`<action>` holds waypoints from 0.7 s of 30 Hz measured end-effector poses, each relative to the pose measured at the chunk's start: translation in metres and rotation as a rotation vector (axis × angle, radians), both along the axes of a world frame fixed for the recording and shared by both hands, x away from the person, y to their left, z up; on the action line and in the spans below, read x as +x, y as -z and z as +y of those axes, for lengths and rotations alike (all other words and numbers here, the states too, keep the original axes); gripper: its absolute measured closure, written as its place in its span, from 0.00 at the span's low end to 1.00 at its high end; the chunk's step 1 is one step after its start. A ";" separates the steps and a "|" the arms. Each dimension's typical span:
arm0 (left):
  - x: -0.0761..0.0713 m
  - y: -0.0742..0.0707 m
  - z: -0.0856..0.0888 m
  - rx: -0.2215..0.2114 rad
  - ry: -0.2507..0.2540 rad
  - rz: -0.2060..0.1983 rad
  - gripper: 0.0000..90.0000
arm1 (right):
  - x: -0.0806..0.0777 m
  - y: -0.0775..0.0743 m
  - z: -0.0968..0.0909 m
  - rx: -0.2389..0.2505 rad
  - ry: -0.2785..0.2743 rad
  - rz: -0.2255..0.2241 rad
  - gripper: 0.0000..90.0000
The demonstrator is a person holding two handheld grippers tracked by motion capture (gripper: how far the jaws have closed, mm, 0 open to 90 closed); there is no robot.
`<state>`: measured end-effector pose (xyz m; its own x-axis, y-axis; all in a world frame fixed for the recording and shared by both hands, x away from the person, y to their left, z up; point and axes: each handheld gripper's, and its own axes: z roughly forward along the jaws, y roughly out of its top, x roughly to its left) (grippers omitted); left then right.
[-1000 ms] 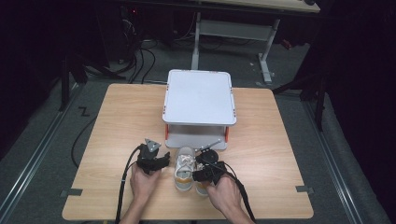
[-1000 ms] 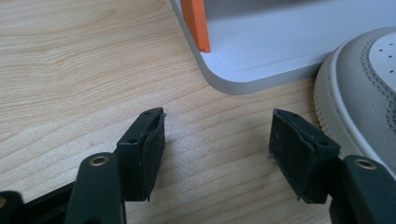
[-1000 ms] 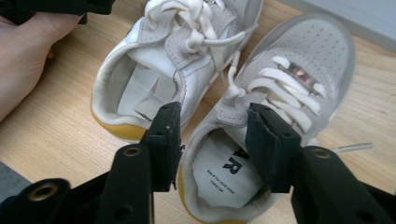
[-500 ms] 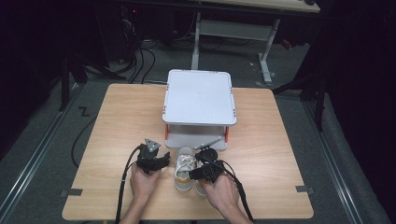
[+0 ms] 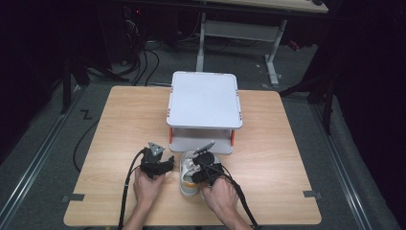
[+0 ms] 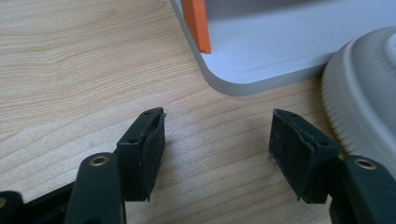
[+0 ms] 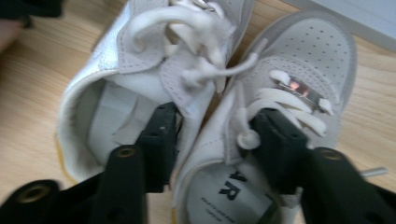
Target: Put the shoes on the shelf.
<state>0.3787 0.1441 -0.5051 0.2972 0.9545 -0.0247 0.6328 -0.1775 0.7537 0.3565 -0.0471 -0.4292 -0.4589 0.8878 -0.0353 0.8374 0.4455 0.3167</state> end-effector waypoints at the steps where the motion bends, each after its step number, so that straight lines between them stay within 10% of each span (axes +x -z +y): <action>1: 0.000 0.000 0.000 0.000 -0.001 0.000 0.40 | 0.000 0.001 0.000 -0.015 -0.012 -0.009 0.65; 21: 0.000 0.000 0.001 -0.008 0.001 -0.001 0.40 | -0.014 -0.001 -0.026 0.026 -0.088 -0.147 0.82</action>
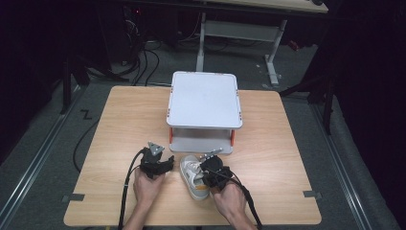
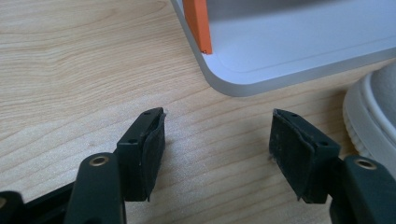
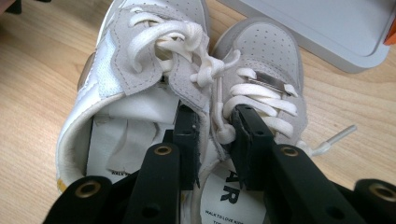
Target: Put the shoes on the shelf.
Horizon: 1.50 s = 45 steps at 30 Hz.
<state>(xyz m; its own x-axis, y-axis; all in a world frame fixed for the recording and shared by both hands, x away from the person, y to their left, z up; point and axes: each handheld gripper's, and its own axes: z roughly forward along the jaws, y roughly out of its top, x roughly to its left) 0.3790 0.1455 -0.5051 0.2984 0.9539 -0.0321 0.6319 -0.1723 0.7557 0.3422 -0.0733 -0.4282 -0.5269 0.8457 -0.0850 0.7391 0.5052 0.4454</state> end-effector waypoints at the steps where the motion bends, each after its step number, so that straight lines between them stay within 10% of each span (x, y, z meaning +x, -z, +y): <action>1: 0.000 0.000 0.000 -0.002 -0.001 -0.001 0.40 | -0.001 0.000 0.000 -0.005 -0.003 -0.004 0.82; 27: 0.000 0.000 0.000 -0.004 -0.002 0.000 0.40 | -0.003 -0.034 -0.029 0.123 -0.027 -0.027 0.83; 35: 0.000 0.000 0.000 -0.006 0.001 -0.001 0.40 | 0.021 -0.048 -0.029 0.089 -0.005 -0.111 0.83; 45: -0.001 0.000 -0.002 0.009 0.002 -0.001 0.40 | 0.066 -0.029 -0.019 0.034 0.068 -0.190 0.82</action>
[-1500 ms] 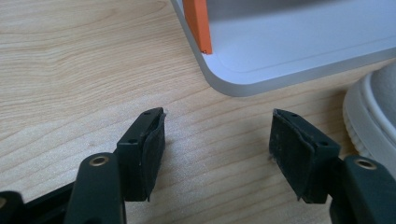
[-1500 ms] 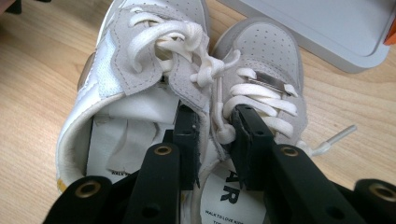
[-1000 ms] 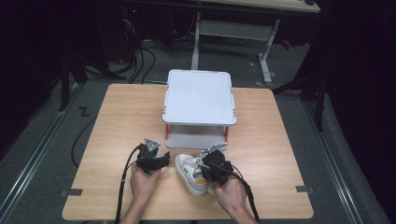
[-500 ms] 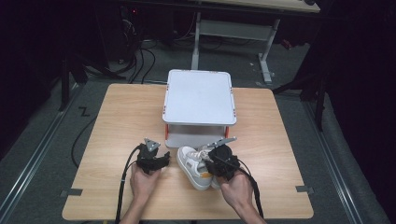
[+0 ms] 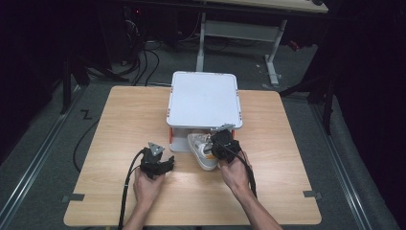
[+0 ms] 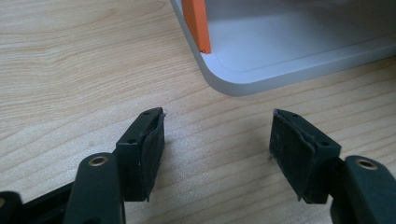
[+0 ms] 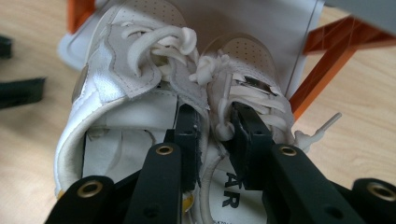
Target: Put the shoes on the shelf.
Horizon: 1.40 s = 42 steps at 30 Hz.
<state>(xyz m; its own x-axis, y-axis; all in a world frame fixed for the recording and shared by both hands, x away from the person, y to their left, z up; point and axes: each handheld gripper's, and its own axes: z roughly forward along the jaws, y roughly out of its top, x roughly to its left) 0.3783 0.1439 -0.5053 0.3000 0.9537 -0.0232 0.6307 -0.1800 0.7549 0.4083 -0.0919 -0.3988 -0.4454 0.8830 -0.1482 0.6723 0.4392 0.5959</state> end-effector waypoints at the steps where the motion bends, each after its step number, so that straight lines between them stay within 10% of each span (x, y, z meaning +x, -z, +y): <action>1: 0.000 0.000 0.000 0.001 0.000 0.000 0.40 | 0.003 0.001 0.001 0.007 0.005 -0.006 0.82; 16: -0.001 0.000 -0.003 0.026 -0.006 -0.004 0.41 | 0.027 0.034 0.019 0.086 0.049 -0.071 0.79; 27: 0.001 0.000 -0.003 0.025 0.016 0.004 0.38 | 0.029 0.041 0.019 0.137 0.015 -0.061 0.56; 42: 0.037 -0.015 0.008 -0.036 -0.009 0.028 0.45 | 0.027 0.037 0.006 0.257 -0.039 -0.049 0.36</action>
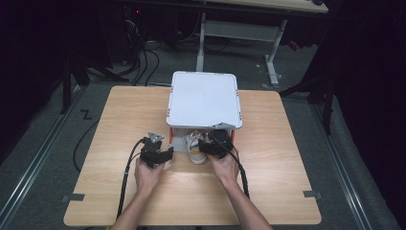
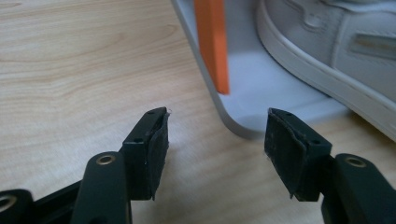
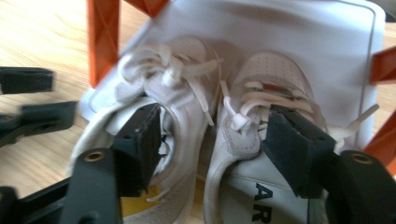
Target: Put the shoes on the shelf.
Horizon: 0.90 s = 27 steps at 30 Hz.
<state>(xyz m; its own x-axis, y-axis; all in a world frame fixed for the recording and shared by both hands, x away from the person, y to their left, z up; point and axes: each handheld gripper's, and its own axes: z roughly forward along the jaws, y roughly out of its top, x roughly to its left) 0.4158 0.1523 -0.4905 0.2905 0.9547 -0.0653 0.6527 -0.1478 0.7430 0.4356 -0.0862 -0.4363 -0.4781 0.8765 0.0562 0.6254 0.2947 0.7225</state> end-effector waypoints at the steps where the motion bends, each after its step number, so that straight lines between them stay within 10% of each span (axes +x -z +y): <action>1: 0.003 -0.003 0.001 -0.006 -0.001 0.001 0.45 | 0.000 -0.001 -0.001 0.011 -0.010 0.001 0.35; 15: 0.036 -0.009 0.005 -0.128 -0.034 -0.024 0.55 | -0.036 -0.018 -0.026 0.112 -0.035 -0.083 0.33; 27: 0.038 -0.004 0.001 -0.092 -0.015 -0.039 0.62 | -0.084 0.029 -0.048 0.165 0.068 -0.082 0.33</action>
